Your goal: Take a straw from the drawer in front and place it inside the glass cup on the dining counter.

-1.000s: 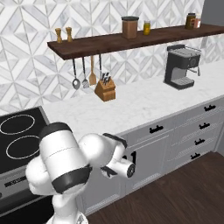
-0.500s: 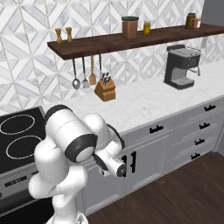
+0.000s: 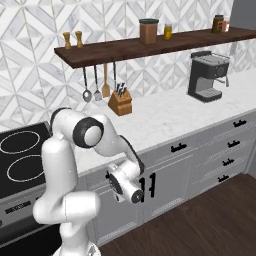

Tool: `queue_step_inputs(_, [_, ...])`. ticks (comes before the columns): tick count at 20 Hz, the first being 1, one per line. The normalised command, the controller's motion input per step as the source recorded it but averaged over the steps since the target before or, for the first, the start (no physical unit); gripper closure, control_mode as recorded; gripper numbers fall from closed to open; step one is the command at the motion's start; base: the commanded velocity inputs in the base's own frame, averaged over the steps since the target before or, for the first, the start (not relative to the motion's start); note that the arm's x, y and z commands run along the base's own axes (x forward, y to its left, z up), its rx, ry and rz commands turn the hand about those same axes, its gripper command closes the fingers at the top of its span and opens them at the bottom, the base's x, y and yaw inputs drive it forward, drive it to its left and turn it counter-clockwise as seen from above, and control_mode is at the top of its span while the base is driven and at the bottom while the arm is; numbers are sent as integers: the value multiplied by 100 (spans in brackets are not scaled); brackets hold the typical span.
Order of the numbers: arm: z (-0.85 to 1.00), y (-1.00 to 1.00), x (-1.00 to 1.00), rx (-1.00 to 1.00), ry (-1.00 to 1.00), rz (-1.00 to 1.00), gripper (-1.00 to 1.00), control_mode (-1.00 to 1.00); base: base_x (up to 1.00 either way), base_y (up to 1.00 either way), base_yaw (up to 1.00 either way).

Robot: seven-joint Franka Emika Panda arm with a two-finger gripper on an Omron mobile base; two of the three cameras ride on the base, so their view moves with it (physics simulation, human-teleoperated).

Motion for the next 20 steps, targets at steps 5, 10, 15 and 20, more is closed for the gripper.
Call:
queue_step_inputs(5, [-23,-12,43,8,0,2,-100,-100,0,0,0])
queue_step_inputs(10, [-16,-4,46,11,1,6,-100,-100,0,0,0])
queue_step_inputs(15, [-11,0,51,5,5,0,-100,-100,0,0,0])
queue_step_inputs(20, [-13,12,33,2,3,0,-100,-100,0,0,0])
